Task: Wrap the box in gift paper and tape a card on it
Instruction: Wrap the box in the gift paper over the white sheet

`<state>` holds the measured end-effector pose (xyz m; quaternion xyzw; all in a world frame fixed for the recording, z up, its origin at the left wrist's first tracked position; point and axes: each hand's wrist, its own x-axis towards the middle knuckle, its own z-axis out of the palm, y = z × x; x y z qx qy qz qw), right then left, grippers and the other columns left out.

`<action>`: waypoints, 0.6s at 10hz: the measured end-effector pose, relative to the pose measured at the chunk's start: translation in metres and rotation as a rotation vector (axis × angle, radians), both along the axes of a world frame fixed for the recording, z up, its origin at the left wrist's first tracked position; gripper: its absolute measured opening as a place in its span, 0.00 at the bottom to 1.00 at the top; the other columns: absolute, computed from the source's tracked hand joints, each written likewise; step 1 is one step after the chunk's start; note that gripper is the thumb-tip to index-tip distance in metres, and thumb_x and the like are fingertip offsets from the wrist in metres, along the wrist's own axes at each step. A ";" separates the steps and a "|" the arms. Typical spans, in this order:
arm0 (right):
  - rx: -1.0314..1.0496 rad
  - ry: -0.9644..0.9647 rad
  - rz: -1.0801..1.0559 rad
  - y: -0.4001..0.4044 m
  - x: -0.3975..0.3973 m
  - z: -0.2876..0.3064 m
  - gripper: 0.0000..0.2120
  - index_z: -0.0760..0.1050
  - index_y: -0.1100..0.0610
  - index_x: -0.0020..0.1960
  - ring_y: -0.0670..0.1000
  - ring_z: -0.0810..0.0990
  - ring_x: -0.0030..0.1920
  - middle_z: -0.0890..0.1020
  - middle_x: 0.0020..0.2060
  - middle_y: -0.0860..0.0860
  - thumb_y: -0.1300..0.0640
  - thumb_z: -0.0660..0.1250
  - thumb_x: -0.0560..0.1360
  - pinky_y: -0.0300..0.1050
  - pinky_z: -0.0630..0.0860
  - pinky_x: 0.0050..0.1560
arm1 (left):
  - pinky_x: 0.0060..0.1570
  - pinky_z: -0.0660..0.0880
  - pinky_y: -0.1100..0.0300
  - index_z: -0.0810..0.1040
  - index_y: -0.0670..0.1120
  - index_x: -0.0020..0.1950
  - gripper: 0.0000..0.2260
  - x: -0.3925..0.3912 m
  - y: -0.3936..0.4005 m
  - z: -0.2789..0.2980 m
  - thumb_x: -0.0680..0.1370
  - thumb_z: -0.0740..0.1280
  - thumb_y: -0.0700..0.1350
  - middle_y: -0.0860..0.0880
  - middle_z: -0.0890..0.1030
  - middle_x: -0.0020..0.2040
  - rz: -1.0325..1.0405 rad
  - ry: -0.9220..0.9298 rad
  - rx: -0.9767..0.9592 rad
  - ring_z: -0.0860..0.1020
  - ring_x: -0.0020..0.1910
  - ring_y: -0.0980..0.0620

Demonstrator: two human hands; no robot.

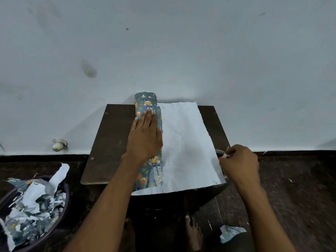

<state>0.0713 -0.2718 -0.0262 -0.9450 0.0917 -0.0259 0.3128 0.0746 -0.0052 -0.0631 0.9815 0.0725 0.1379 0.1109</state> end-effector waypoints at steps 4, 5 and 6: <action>-0.066 0.078 -0.029 0.001 -0.001 -0.003 0.04 0.78 0.60 0.44 0.58 0.76 0.41 0.81 0.41 0.57 0.61 0.69 0.70 0.46 0.71 0.42 | 0.77 0.56 0.43 0.65 0.38 0.78 0.34 0.001 -0.001 -0.001 0.78 0.41 0.54 0.40 0.65 0.79 0.000 -0.003 0.003 0.62 0.79 0.42; 0.007 0.081 -0.089 0.000 0.003 -0.003 0.06 0.77 0.62 0.47 0.58 0.72 0.42 0.80 0.43 0.58 0.62 0.69 0.70 0.45 0.68 0.43 | 0.76 0.57 0.43 0.65 0.38 0.78 0.34 0.000 -0.002 -0.001 0.79 0.41 0.54 0.40 0.66 0.78 -0.004 0.003 0.010 0.62 0.79 0.41; 0.115 0.024 -0.142 -0.002 0.006 -0.001 0.05 0.78 0.59 0.45 0.56 0.74 0.42 0.82 0.42 0.56 0.61 0.72 0.70 0.44 0.68 0.43 | 0.77 0.55 0.44 0.64 0.39 0.79 0.35 0.000 -0.001 -0.001 0.78 0.41 0.55 0.41 0.64 0.79 -0.003 0.007 0.008 0.61 0.79 0.42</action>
